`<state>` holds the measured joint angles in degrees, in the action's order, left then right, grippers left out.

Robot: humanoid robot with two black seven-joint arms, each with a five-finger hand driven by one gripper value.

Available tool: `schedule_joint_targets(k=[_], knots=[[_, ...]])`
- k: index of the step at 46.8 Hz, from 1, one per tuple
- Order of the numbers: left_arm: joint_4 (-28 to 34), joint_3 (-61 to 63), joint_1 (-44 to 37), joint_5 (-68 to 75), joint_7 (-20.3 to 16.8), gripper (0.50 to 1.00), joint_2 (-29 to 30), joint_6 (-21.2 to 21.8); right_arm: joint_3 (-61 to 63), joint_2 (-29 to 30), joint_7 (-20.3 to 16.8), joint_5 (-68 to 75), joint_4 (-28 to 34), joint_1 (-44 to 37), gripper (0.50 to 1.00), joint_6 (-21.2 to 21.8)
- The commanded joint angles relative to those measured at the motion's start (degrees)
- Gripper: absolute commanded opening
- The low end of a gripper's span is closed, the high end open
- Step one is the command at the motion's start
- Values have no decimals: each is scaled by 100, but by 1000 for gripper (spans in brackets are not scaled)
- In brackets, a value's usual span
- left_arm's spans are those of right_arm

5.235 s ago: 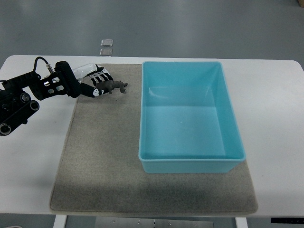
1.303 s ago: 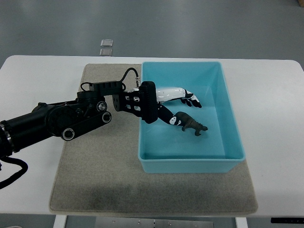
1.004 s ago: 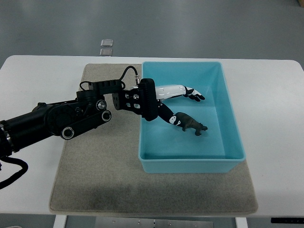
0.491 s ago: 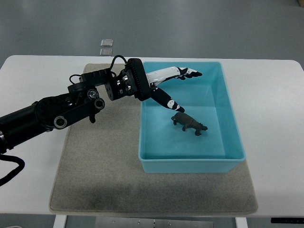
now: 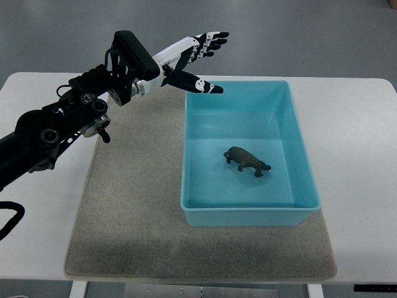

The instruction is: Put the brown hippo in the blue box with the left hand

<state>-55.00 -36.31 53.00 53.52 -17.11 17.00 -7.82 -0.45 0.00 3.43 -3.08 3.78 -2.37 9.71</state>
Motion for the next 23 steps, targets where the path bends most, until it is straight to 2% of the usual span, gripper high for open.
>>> schedule_joint_targets(k=[1,7,11,23], knots=[[7,-314,-167,-35,6,994,5,140,1,0,0,0,0,8,936,5],[7,-763,-466,-193,23,994,5,483,1,0,0,0,0,8,936,5],[33,-869,-562,-491,58,992,40,554,-8,0,0,0,0,0,936,5],[314,-860,-633,-2038,603,988,383,598,1,0,0,0,0,0,936,5]])
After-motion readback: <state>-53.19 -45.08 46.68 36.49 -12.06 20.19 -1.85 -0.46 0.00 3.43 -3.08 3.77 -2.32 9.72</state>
